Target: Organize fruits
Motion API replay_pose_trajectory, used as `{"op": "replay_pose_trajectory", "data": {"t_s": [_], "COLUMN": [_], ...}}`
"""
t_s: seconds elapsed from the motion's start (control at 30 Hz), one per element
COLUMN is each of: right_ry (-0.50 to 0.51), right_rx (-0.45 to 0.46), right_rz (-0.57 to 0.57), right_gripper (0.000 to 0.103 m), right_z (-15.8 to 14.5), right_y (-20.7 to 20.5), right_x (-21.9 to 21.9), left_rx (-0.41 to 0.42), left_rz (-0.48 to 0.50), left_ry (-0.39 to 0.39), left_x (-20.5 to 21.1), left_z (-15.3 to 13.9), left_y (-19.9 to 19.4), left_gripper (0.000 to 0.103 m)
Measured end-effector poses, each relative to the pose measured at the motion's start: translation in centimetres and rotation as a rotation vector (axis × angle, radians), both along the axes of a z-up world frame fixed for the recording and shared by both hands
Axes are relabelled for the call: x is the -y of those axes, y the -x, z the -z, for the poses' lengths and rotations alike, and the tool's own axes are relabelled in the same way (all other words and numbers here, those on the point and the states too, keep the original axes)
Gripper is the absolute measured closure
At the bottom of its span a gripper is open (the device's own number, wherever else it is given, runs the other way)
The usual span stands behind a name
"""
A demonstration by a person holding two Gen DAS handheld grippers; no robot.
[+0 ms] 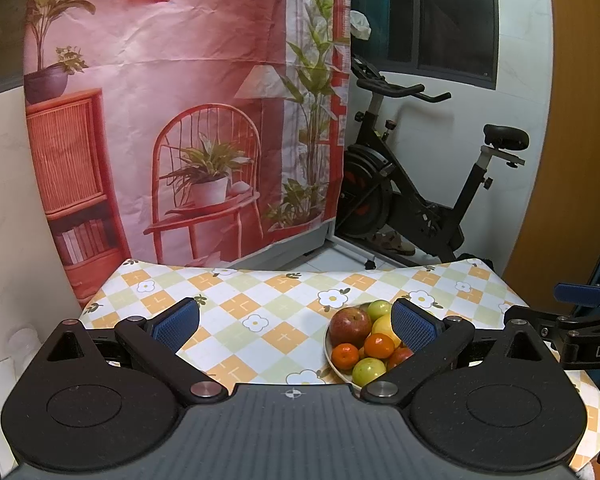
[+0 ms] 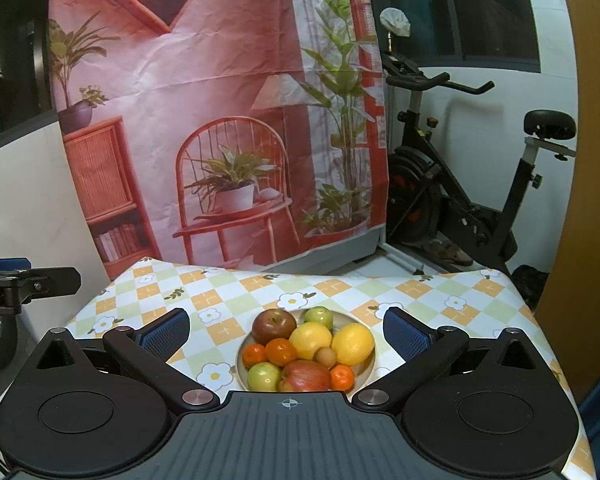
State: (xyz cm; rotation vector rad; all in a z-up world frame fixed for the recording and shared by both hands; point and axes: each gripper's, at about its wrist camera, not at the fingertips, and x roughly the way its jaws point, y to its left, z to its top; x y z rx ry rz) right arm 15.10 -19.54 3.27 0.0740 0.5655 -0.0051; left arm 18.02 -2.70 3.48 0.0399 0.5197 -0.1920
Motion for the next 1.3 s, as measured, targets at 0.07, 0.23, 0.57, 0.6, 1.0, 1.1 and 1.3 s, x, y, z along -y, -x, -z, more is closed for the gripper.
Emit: {"op": "replay_pose_trajectory", "data": {"t_s": [0.07, 0.23, 0.57, 0.6, 1.0, 1.1, 1.3], "right_ry": [0.001, 0.003, 0.004, 0.004, 0.004, 0.005, 0.005], "right_rx": [0.0, -0.001, -0.003, -0.003, -0.005, -0.005, -0.006], "right_rz": [0.0, 0.003, 0.005, 0.005, 0.004, 0.005, 0.005], "right_gripper": [0.001, 0.001, 0.001, 0.001, 0.001, 0.001, 0.001], "right_z": [-0.06, -0.12, -0.31, -0.26, -0.29, -0.32, -0.27], "right_y": [0.18, 0.43, 0.54, 0.35, 0.39, 0.49, 0.2], "right_x": [0.05, 0.43, 0.91, 0.72, 0.74, 0.81, 0.79], "left_rx": [0.001, 0.003, 0.003, 0.003, -0.001, -0.003, -0.006], "left_rz": [0.001, 0.002, 0.002, 0.002, 0.004, 0.005, 0.005], "left_ry": [0.001, 0.0, 0.0, 0.0, 0.002, 0.002, 0.003], "left_x": [-0.02, -0.05, -0.04, -0.05, 0.18, 0.23, 0.22], "left_z": [-0.01, -0.11, -0.13, -0.13, -0.28, -0.2, -0.09], "left_y": [0.02, 0.12, 0.17, 0.18, 0.29, 0.3, 0.25], "left_gripper": [0.0, 0.0, 0.0, 0.0, 0.0, 0.0, 0.0]}}
